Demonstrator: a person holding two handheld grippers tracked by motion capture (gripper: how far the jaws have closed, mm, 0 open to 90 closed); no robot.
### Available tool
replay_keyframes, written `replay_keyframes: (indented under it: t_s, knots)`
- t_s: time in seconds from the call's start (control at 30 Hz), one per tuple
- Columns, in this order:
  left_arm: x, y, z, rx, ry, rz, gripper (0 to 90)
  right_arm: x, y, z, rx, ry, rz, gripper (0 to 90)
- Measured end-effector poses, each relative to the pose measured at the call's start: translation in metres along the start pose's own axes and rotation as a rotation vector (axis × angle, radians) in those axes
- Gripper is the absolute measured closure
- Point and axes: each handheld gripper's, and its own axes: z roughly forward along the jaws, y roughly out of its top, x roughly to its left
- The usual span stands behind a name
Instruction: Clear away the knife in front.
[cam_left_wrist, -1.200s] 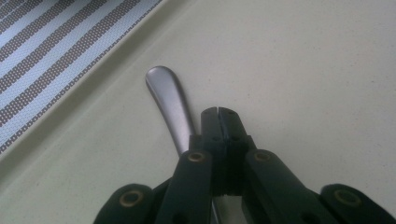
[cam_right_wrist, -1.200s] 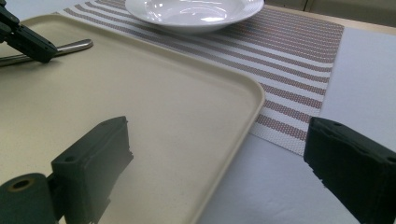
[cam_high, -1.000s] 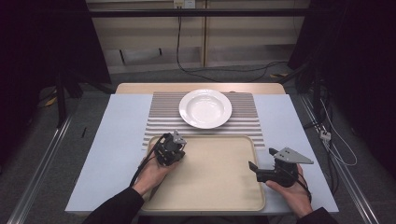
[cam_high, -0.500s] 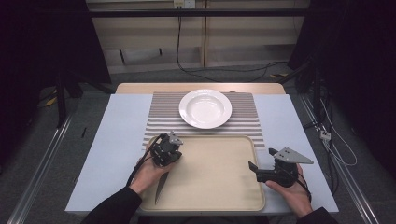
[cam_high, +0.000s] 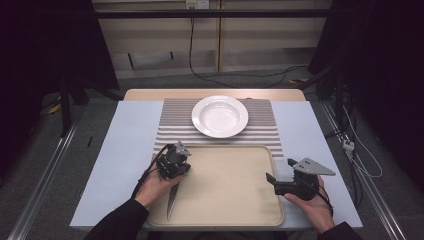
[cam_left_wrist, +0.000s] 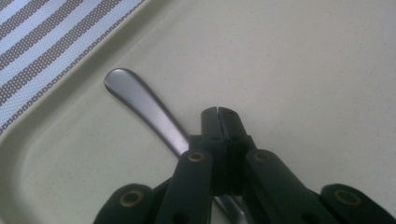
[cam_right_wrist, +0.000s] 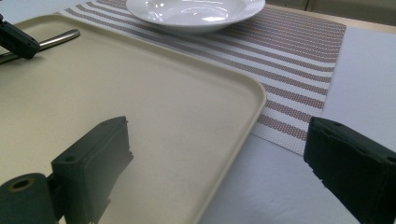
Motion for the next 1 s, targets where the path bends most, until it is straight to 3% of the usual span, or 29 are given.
replay_keyframes:
  t_s: [0.33, 0.47, 1.0]
  knots:
    - [0.003, -0.004, -0.003, 0.001, 0.013, -0.017, 90.0, 0.0, 0.0, 0.001, 0.002, 0.002, 0.0, 7.7]
    - [0.004, -0.008, -0.007, 0.013, 0.01, -0.003, 90.0, 0.0, 0.0, 0.0, 0.001, 0.0, -0.001, 7.7]
    - [0.013, -0.023, -0.017, 0.011, 0.022, -0.038, 90.0, 0.0, 0.0, 0.001, 0.003, 0.001, -0.002, 7.7]
